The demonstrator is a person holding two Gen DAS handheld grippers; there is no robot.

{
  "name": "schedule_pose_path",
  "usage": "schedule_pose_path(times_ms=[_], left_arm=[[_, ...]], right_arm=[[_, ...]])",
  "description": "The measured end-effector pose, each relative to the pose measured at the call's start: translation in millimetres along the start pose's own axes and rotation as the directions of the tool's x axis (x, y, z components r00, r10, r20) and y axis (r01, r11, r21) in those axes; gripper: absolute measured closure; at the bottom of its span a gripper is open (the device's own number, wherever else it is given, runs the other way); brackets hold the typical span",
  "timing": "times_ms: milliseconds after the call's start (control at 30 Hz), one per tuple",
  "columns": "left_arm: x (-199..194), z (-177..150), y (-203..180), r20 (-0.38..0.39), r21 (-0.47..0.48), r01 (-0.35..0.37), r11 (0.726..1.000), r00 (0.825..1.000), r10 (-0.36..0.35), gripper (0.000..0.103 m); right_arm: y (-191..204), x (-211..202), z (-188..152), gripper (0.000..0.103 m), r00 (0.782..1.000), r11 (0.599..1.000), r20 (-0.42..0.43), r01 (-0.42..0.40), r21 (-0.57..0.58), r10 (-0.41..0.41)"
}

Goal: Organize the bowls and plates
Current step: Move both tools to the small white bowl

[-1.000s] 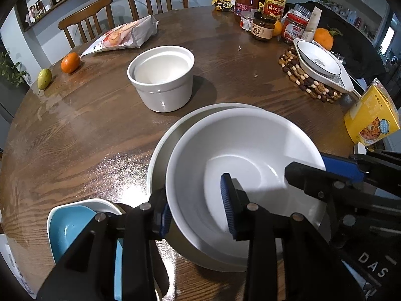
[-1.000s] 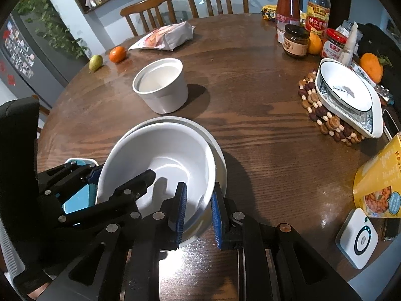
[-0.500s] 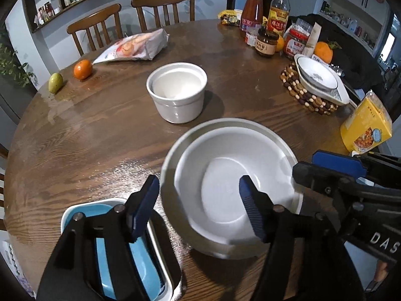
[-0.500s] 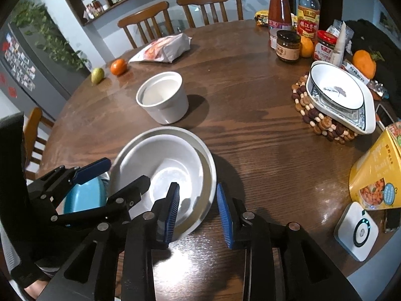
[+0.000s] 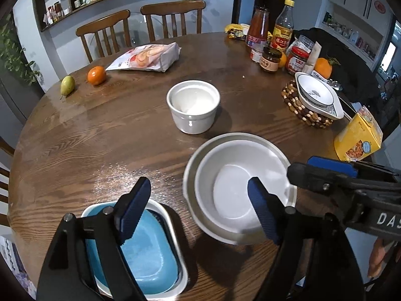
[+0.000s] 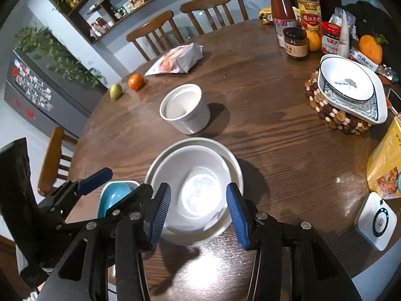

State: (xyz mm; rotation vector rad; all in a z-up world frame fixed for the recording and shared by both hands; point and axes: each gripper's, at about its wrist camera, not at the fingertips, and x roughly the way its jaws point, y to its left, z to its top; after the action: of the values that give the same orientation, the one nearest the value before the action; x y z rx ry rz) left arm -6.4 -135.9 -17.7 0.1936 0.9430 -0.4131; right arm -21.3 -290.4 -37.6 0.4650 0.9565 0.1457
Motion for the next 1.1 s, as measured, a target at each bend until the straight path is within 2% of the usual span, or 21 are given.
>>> schedule_pose_path(times_ms=[167,233,433,500,533,1100], left_arm=[[-2,5,12,-0.010,-0.021,-0.012,1.000,1.000,0.012,0.021],[-4,8,16,-0.008,-0.021,-0.023,1.000,1.000,0.023,0.011],[-9,21,25,0.015,-0.013,-0.033,0.999,0.999,0.033,0.011],[-9,26,28,0.018,-0.012,-0.036,0.999,0.999,0.036,0.011],[-9,29,29,0.020,-0.010,-0.037,0.999,0.999,0.037,0.011],[15,82,44,0.025,0.004,-0.059,0.998,0.998,0.059,0.010]], right_arm=[[2,-1,2,0.056,1.000,1.000,0.006,-0.006,0.015,0.006],[3,-1,3,0.056,1.000,1.000,0.006,-0.008,0.020,0.008],[5,-2,11,0.054,1.000,1.000,0.008,0.004,0.018,-0.005],[6,-4,14,0.044,1.000,1.000,0.009,0.010,0.014,-0.010],[7,-5,16,0.043,1.000,1.000,0.013,0.014,0.012,-0.014],[19,6,69,0.043,0.999,0.999,0.037,0.023,0.024,-0.024]])
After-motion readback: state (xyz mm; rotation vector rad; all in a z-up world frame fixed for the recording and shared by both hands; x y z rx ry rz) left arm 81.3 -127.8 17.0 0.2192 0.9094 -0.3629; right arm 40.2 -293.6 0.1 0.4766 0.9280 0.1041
